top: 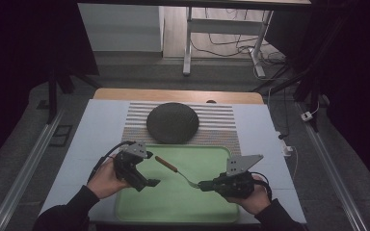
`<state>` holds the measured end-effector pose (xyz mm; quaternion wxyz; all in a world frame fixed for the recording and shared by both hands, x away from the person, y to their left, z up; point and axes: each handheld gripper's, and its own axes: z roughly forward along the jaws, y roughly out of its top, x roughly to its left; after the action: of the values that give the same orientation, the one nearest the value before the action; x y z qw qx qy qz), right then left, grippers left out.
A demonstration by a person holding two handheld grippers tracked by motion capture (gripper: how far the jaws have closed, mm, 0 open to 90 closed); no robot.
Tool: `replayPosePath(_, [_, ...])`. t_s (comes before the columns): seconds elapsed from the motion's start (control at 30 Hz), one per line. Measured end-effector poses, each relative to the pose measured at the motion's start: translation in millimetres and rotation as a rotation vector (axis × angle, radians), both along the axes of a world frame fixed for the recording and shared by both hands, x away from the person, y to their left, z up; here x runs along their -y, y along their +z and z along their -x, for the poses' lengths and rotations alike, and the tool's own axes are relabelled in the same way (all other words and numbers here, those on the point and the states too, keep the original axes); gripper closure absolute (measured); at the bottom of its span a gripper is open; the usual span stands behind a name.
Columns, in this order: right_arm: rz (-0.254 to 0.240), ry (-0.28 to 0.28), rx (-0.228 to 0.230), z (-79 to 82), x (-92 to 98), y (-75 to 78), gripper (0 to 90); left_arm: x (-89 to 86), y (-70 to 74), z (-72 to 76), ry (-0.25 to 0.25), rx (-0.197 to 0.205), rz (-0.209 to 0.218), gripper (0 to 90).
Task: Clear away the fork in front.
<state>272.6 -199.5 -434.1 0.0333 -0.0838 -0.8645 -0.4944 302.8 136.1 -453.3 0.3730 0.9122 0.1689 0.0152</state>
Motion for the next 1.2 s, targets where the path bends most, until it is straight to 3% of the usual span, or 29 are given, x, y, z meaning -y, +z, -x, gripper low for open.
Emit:
replayPosePath(0.17, [0.001, 0.067, -0.008, 1.4, -5.0, 0.1, 90.0, 13.1, -0.3, -2.6, -0.09, 0.054, -0.079, 5.7])
replayPosePath(0.23, [0.004, 0.104, -0.011, 2.2, -6.5, 0.8, 90.0, 17.4, -1.5, -1.8, -0.131, 0.066, -0.102, 15.0])
replayPosePath(0.3, [0.004, 0.116, -0.01, 2.4, -7.0, 0.9, 90.0, 19.9, -2.6, -1.4, -0.169, 0.083, -0.129, 17.7])
replayPosePath(0.43, [0.009, 0.153, -0.01, 2.7, -8.4, 1.3, 90.0, 21.8, -4.4, -0.3, -0.226, 0.099, -0.151, 29.9])
replayPosePath(0.47, [0.011, 0.172, -0.008, 2.6, -9.0, 1.9, 90.0, 21.8, -4.5, 0.2, -0.235, 0.097, -0.152, 37.8])
replayPosePath(0.53, [0.006, 0.182, -0.01, 3.0, -9.4, 2.0, 90.0, 21.8, -4.2, 1.2, -0.26, 0.105, -0.153, 41.0])
replayPosePath(0.57, [0.009, 0.203, -0.003, 3.9, -10.3, 2.3, 90.0, 21.9, -4.3, 1.7, -0.277, 0.1, -0.152, 49.1])
replayPosePath(0.63, [0.013, 0.208, 0.001, 4.3, -10.7, 2.4, 90.0, 22.6, -4.6, 3.2, -0.311, 0.103, -0.161, 51.4])
replayPosePath(0.67, [0.02, 0.218, 0.003, 4.8, -11.3, 2.2, 90.0, 23.1, -5.2, 4.1, -0.327, 0.099, -0.16, 58.8])
replayPosePath(0.7, [0.02, 0.218, 0.003, 4.8, -11.3, 2.2, 90.0, 23.6, -5.5, 5.0, -0.344, 0.098, -0.163, 58.8])
replayPosePath(0.73, [0.021, 0.224, 0.003, 5.2, -11.6, 1.6, 90.0, 24.4, -6.6, 7.3, -0.371, 0.095, -0.158, 67.9])
replayPosePath(0.87, [0.023, 0.239, -0.003, 5.1, -11.5, 0.9, 90.0, 25.3, -7.2, 10.0, -0.416, 0.114, -0.173, 71.4])
replayPosePath(0.9, [0.027, 0.247, -0.007, 4.8, -11.7, -0.2, 90.0, 26.1, -7.3, 11.2, -0.454, 0.118, -0.192, 73.3])
replayPosePath(0.97, [0.027, 0.251, -0.006, 4.7, -11.5, -0.7, 90.0, 26.7, -8.0, 12.9, -0.461, 0.124, -0.195, 74.4])
replayPosePath(1.0, [0.027, 0.242, 0.0, 4.0, -10.3, -1.2, 88.3, 27.6, -8.9, 14.0, -0.492, 0.124, -0.213, 76.8])
replayPosePath(1.13, [0.027, 0.201, 0.004, 1.1, -7.2, -2.2, 85.6, 28.2, -10.0, 15.5, -0.503, 0.121, -0.214, 79.4])
replayPosePath(1.17, [0.024, 0.163, -0.001, -1.3, -4.7, -3.0, 83.5, 28.1, -10.0, 15.5, -0.496, 0.116, -0.212, 79.9])
replayPosePath(1.2, [0.024, 0.163, -0.001, -1.3, -4.7, -3.0, 83.5, 27.7, -9.9, 15.2, -0.485, 0.113, -0.208, 79.9])
